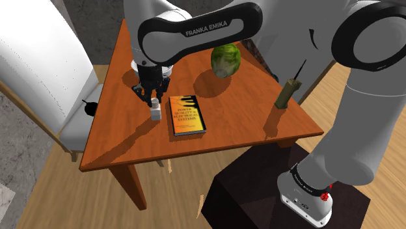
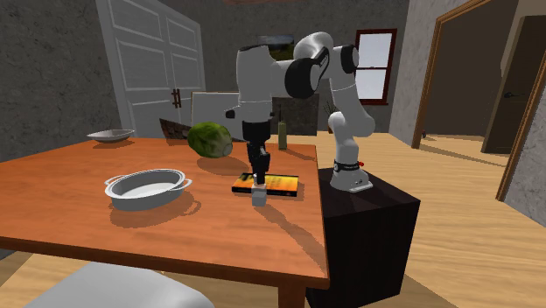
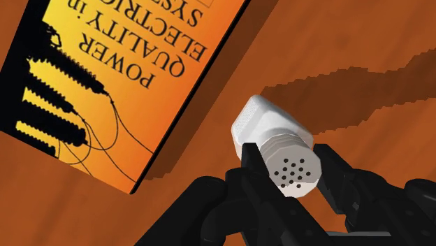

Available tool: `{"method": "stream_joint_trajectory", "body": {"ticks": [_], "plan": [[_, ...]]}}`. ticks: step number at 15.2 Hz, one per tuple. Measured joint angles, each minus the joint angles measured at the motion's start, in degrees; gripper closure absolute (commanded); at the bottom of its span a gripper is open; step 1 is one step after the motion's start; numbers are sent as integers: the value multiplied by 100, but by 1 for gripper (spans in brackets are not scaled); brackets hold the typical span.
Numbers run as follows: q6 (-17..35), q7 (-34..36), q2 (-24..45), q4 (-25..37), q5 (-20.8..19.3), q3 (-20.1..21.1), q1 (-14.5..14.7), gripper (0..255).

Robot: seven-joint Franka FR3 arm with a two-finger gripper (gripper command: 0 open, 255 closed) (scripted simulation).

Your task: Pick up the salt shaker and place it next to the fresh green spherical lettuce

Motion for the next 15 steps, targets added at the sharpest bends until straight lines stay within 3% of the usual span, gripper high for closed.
{"method": "stream_joint_trajectory", "body": {"ticks": [5,15], "plan": [[-124,-14,-40,88,22,9,-3,255],[-860,-51,-137,741,83,46,29,255]]}}
